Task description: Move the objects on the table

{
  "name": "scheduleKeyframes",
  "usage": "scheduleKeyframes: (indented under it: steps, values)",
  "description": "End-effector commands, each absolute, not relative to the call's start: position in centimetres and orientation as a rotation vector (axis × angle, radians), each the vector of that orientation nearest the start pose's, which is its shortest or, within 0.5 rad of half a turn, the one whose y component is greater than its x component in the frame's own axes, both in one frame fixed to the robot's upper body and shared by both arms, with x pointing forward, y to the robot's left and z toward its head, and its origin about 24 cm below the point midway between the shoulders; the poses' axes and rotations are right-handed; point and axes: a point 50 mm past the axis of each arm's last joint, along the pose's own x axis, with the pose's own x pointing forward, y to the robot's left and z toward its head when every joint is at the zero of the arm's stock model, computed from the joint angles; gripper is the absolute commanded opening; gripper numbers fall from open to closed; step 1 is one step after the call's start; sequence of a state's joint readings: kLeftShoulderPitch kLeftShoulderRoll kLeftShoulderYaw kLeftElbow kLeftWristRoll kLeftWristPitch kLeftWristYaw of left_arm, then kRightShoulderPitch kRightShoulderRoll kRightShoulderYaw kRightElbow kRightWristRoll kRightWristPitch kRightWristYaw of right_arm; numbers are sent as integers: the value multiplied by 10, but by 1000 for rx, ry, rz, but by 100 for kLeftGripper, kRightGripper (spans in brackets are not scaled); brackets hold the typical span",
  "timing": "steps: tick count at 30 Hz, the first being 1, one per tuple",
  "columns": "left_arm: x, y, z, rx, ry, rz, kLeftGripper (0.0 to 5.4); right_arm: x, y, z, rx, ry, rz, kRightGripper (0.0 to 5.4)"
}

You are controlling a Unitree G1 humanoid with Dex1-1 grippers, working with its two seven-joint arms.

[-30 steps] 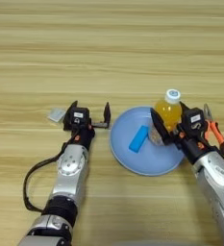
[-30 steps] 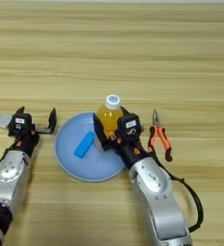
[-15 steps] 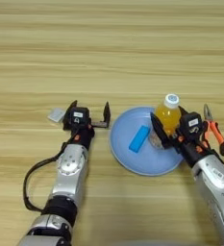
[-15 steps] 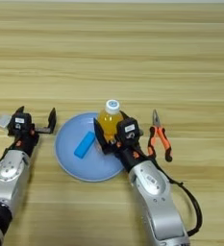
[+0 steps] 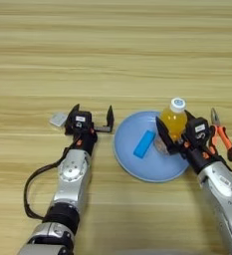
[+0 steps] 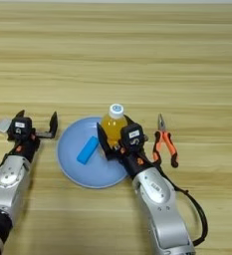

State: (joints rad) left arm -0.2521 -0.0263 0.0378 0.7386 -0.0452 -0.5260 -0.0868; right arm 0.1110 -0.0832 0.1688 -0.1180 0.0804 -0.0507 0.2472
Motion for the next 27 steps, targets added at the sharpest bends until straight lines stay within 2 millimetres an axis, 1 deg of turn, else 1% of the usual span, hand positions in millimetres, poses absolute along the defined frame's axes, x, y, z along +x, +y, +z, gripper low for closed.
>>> scheduleKeyframes:
  steps: [1, 7, 9, 10, 20, 27]
  values:
    - [281, 131, -9, -62, -40, -96, 540, 226, -116, 43, 6, -31, 392, 433]
    - [281, 131, -9, -63, -39, -96, 540, 226, -116, 46, 3, -46, 393, 499]
    - [281, 131, -10, -63, -39, -97, 540, 227, -116, 46, 2, -49, 392, 532]
    - [281, 131, -10, -64, -38, -97, 540, 227, -117, 47, 0, -51, 390, 537]
    - [281, 130, -10, -65, -39, -96, 540, 229, -118, 53, -12, -89, 378, 537]
    - [281, 130, -10, -64, -39, -97, 540, 227, -117, 67, -4, -172, 379, 537]
